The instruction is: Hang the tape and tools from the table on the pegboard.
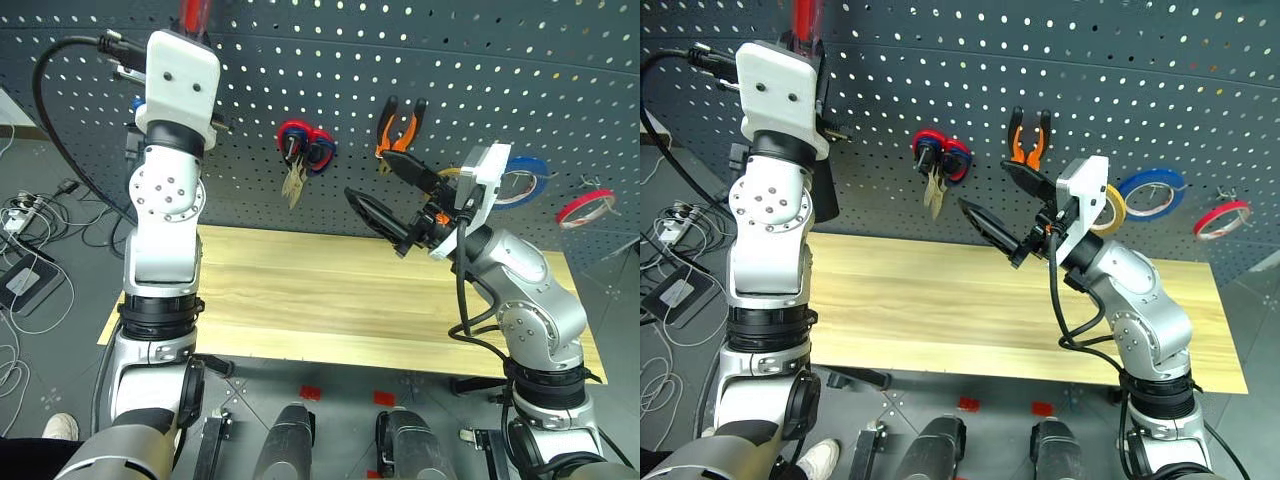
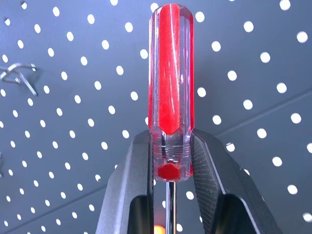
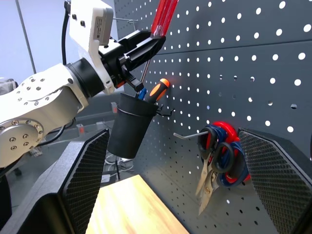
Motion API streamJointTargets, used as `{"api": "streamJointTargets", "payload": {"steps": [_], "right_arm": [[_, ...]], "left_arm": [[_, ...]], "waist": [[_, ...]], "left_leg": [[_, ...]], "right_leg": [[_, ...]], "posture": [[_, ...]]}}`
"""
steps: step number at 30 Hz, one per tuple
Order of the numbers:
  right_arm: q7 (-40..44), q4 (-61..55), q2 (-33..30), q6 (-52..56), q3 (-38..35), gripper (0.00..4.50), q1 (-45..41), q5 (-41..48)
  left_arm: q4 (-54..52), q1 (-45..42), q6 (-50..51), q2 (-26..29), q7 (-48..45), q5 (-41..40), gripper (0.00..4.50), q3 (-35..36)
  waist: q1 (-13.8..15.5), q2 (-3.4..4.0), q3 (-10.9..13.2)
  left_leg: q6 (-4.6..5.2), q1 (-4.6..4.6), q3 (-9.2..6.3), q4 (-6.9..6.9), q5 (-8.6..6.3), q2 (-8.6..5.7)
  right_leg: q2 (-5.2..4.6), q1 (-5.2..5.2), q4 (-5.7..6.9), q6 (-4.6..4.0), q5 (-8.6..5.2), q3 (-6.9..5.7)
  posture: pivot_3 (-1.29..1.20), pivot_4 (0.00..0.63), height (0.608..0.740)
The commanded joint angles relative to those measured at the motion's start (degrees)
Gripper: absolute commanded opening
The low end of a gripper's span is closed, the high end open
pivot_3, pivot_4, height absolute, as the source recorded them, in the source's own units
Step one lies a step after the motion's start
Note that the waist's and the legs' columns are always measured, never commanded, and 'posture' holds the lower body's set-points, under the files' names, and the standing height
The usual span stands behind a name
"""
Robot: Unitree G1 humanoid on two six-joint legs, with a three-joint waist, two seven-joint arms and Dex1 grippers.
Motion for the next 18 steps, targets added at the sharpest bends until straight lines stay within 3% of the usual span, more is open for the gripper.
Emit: {"api": "streamJointTargets", "payload": {"steps": [1, 18], "right_arm": [[-0.3, -1.3, 0.0, -1.7, -0.5, 4.5, -0.7, -0.1], [1.1, 0.1, -0.7, -3.5, -0.5, 4.5, 1.4, -1.3]], "left_arm": [[-1.5, -0.1, -1.1, -0.1, 0.8, 0.0, 0.74, 1.2], [-3.4, 1.3, 3.1, -1.6, 1.7, -0.8, 0.74, 3.9]], "waist": [[0.0, -0.04, -0.2], [-0.1, -0.01, -0.5]], "left_leg": [[0.0, 0.0, 0.0, 0.0, 0.0, 0.0], [0.0, 0.01, 0.0, 0.06, 0.0, -0.01]], "right_leg": [[0.0, 0.0, 0.01, 0.0, 0.0, 0.0], [0.02, 0.01, 0.08, 0.0, 0.0, 0.04]], "posture": [[0.16, 0.143, 0.74], [0.16, 0.154, 0.74]]}}
